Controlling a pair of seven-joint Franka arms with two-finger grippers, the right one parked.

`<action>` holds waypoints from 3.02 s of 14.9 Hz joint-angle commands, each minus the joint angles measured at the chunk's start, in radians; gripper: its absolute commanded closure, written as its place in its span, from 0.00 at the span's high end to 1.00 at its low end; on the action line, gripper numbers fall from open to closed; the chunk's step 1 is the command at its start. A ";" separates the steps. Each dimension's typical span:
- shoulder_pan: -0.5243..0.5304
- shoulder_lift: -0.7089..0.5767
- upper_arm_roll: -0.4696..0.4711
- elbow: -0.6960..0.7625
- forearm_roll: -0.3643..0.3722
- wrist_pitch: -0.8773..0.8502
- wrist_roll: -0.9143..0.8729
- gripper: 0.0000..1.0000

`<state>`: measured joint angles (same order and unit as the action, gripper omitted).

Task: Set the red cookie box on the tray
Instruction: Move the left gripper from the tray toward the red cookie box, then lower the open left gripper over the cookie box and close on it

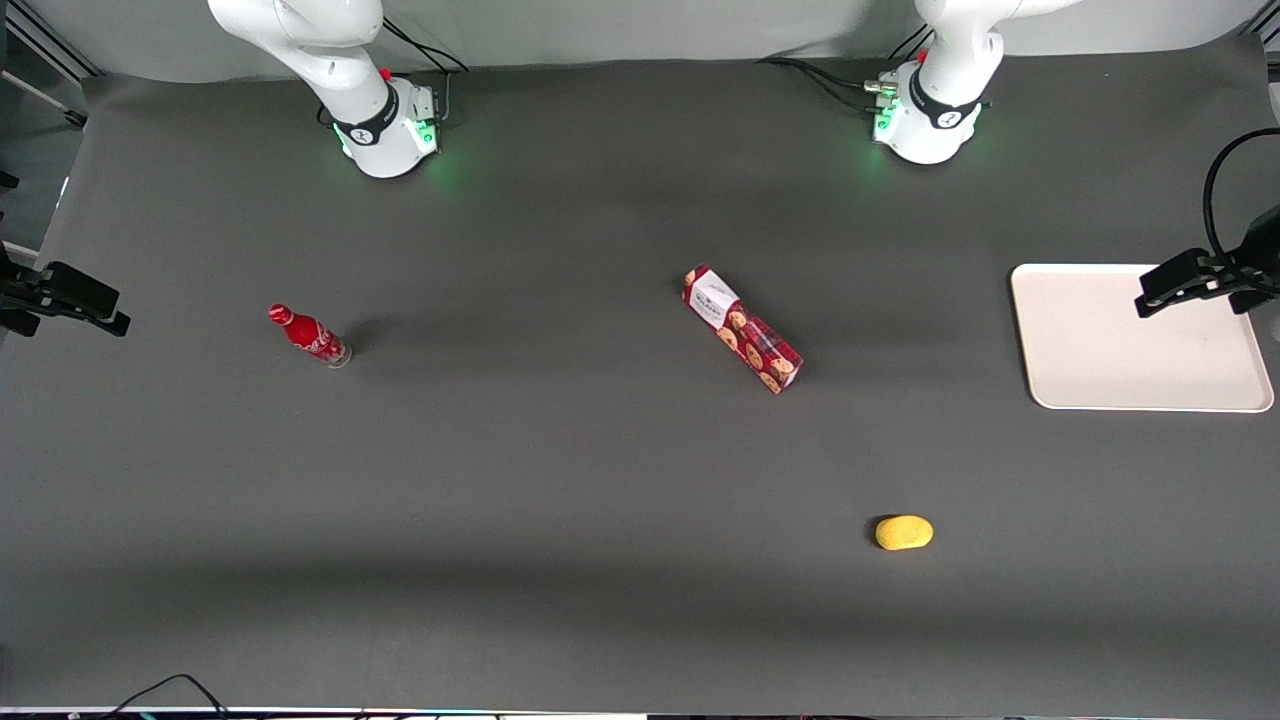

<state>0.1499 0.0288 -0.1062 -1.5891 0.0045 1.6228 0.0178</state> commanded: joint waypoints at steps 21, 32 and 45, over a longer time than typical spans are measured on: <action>-0.329 0.161 -0.315 -0.408 0.037 0.578 -1.303 1.00; -0.371 0.382 -0.382 -0.568 0.350 0.885 -1.693 1.00; -0.366 0.434 -0.375 -0.562 0.365 0.930 -1.698 0.00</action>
<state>-0.2115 0.4667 -0.4857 -2.1596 0.3447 2.5609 -1.6480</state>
